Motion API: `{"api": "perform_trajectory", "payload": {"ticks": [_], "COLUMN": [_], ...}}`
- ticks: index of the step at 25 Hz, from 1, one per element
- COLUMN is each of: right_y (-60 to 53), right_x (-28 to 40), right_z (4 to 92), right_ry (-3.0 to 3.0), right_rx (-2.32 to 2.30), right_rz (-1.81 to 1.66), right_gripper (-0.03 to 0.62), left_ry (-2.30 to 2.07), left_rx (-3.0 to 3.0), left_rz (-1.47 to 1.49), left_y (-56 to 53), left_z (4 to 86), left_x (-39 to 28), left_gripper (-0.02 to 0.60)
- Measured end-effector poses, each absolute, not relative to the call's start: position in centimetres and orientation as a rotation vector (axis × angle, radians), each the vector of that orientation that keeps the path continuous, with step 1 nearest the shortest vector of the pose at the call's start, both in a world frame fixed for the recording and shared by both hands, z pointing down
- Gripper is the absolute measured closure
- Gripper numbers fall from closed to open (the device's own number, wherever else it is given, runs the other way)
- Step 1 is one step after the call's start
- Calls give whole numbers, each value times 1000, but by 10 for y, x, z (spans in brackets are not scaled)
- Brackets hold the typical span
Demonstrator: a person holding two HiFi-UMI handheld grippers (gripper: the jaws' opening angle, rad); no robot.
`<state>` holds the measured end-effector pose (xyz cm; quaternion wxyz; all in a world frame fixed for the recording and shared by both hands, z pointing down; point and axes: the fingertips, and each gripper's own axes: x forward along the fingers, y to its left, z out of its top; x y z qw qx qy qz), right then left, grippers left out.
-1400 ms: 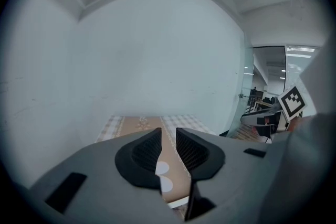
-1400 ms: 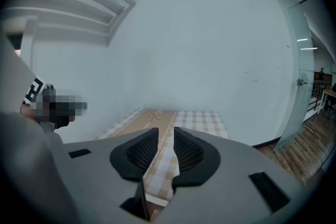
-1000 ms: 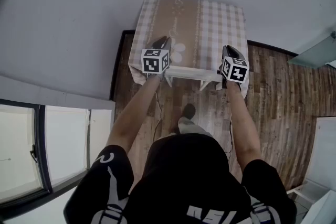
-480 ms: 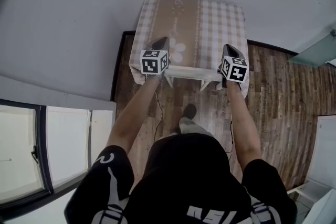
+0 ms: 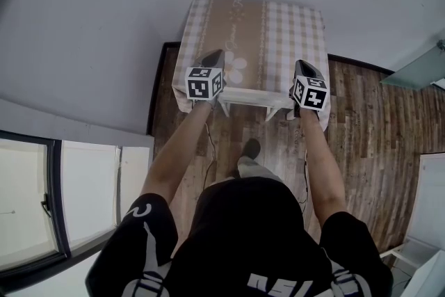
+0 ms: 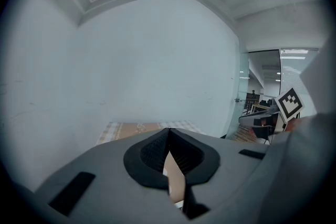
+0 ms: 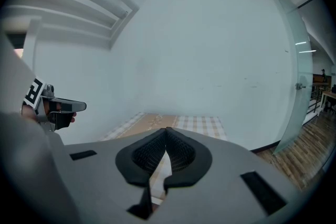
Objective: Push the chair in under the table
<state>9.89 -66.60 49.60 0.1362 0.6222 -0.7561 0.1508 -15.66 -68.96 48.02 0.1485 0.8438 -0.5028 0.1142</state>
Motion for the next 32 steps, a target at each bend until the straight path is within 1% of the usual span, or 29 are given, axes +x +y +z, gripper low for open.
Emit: {"api": "perform_trajectory", "payload": {"ticks": [32], "right_y": [-665], "right_x": [96], "right_z": [498], "right_ry": [-2169], "right_rx": [1802], "right_rz": [412], "right_gripper": [582], "left_ry": [-1463], "left_rx": [2444], "left_rz": [339], "left_y": [-690], "left_z": [481], "left_x": [-167], "left_gripper": [555]}}
